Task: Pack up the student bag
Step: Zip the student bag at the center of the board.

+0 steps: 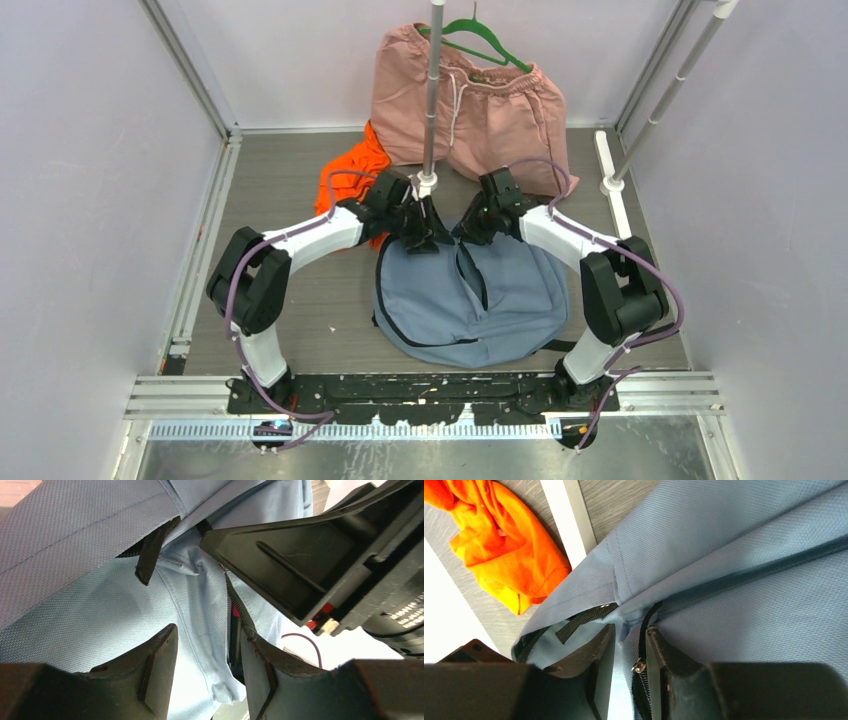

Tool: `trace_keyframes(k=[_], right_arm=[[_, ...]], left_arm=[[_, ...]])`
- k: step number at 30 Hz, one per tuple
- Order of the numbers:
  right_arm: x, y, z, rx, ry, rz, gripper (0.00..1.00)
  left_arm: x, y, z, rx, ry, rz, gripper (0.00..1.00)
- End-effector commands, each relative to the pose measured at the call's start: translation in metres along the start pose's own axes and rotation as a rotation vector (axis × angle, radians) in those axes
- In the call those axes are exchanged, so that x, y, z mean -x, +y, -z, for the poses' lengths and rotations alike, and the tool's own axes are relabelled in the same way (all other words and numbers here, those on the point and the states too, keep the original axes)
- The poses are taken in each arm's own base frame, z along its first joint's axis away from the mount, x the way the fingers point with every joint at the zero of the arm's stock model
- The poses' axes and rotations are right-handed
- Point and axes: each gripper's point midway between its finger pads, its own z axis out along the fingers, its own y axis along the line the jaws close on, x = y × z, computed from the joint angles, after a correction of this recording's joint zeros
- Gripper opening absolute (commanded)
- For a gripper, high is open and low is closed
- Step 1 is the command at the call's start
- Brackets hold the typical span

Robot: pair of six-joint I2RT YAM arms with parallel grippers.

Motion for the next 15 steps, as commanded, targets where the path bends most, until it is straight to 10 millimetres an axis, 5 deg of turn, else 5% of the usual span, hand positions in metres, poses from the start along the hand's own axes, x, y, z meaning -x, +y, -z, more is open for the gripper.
trace_keyframes(k=[1, 6, 15], right_arm=[[-0.003, 0.003, -0.003, 0.030, 0.004, -0.031, 0.30], [-0.002, 0.002, 0.005, 0.037, -0.021, -0.031, 0.02], [0.001, -0.005, 0.037, 0.096, -0.134, -0.026, 0.01]], left_arm=[[0.009, -0.018, 0.007, -0.075, -0.025, -0.011, 0.50], [0.009, -0.020, 0.004, -0.083, -0.012, -0.005, 0.50], [0.011, -0.018, -0.010, -0.098, -0.001, 0.050, 0.50]])
